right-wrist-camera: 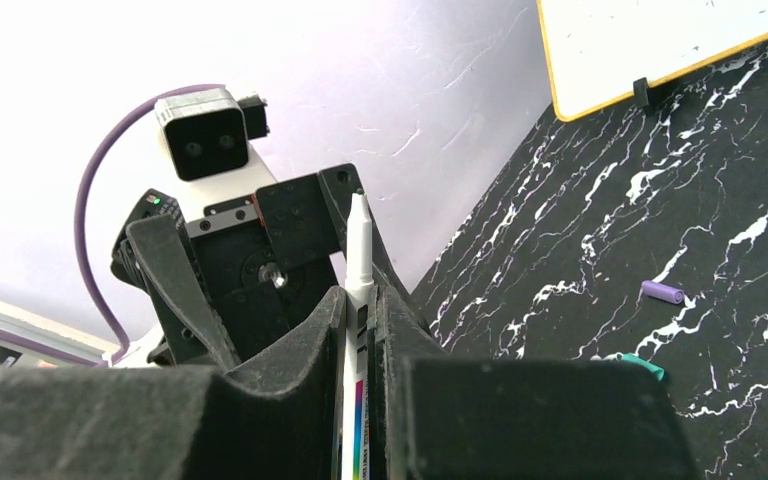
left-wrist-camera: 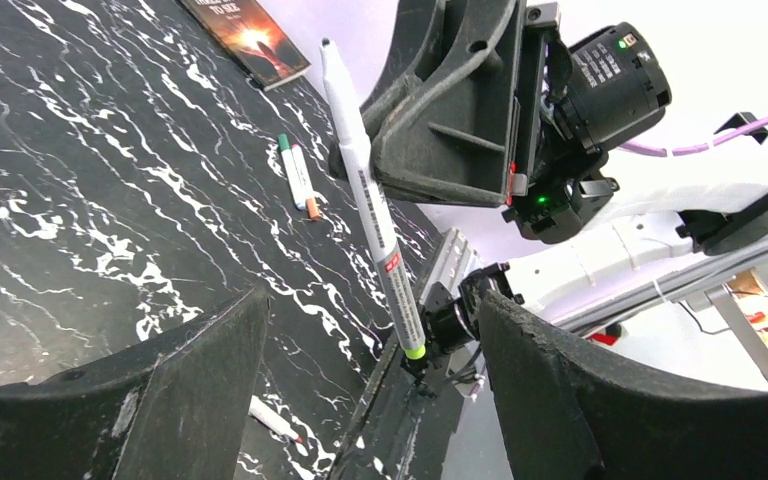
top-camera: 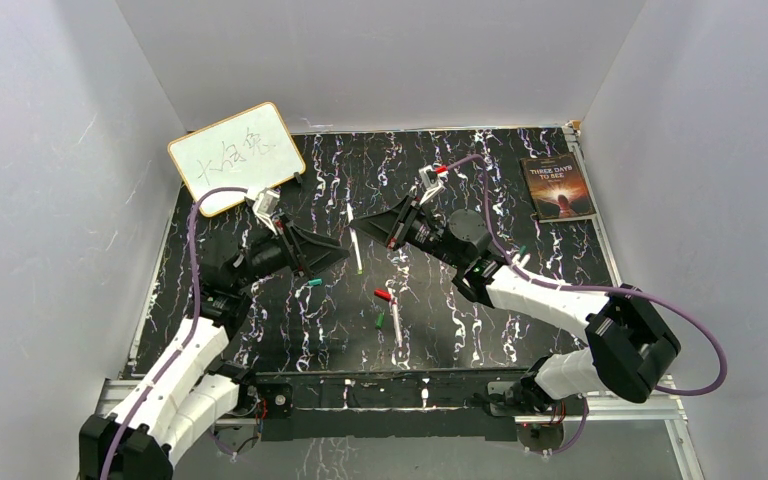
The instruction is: Insert the pens into the pen caps
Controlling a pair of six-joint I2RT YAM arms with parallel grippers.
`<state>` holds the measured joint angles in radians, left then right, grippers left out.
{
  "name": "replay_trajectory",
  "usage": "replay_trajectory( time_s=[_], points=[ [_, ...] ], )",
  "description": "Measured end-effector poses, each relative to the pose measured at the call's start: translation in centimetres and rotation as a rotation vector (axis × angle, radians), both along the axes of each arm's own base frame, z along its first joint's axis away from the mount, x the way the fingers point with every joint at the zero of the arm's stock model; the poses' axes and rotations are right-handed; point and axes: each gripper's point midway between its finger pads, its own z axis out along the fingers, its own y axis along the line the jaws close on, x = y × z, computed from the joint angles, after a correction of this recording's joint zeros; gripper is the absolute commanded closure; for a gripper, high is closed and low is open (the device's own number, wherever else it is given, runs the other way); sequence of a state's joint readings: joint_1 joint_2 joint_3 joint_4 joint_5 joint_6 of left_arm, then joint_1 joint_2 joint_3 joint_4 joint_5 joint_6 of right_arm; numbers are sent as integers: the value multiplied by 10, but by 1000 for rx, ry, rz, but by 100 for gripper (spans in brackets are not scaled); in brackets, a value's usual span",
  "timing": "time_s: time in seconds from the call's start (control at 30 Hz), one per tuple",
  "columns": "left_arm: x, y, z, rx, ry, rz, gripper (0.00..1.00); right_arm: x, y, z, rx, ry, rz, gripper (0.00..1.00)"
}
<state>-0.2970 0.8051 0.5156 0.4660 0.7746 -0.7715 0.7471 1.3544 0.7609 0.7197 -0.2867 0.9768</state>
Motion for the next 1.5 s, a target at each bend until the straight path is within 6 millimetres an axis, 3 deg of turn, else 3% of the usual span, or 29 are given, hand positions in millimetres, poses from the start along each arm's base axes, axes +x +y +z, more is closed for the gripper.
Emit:
replay_trajectory(
  time_s=[0.33, 0.6, 0.87, 1.0, 1.07, 1.23, 1.27, 1.3, 1.33, 1.37, 1.4, 1.43, 1.47, 1.5],
  points=[
    [-11, -22, 0, -22, 3, -74, 29, -3, 1, 7, 32, 7, 11, 100],
    [-9, -36, -12, -11, 35, -94, 40, -4, 1, 8, 41, 21, 14, 100],
    [-3, -38, -9, -25, 30, -64, 63, -8, -3, 6, 43, 20, 14, 100],
    [-2, -39, -7, -35, 34, -58, 85, -8, -5, 6, 44, 18, 4, 100],
    [-3, -40, -5, -43, 34, -64, 100, -8, -6, 5, 40, 22, -3, 100],
    [0, -41, -8, -48, 57, -60, 100, -8, -10, 7, 26, 6, -20, 100],
    [0, -42, -8, -47, 59, -62, 100, -8, -11, 6, 18, 5, -25, 97],
    [-1, -42, -9, -45, 60, -68, 100, -8, -12, 5, 9, 1, -29, 87],
    [-3, -43, -11, -37, 63, -76, 100, -9, -16, 4, -12, -2, -42, 69],
    [-4, -43, -14, -17, 62, -83, 100, -10, -19, 1, -46, -27, -55, 61],
    [2, -40, -20, 52, 52, -54, 100, -10, -23, -6, -94, -15, -77, 60],
    [11, -33, -28, 135, 55, 3, 100, -7, -34, -16, -160, -5, -135, 49],
    [15, -29, -29, 177, 51, 33, 100, -7, -44, -15, -187, -7, -174, 45],
    [23, -20, -26, 252, 18, 89, 100, -3, -71, -14, -234, 8, -295, 43]
  ],
)
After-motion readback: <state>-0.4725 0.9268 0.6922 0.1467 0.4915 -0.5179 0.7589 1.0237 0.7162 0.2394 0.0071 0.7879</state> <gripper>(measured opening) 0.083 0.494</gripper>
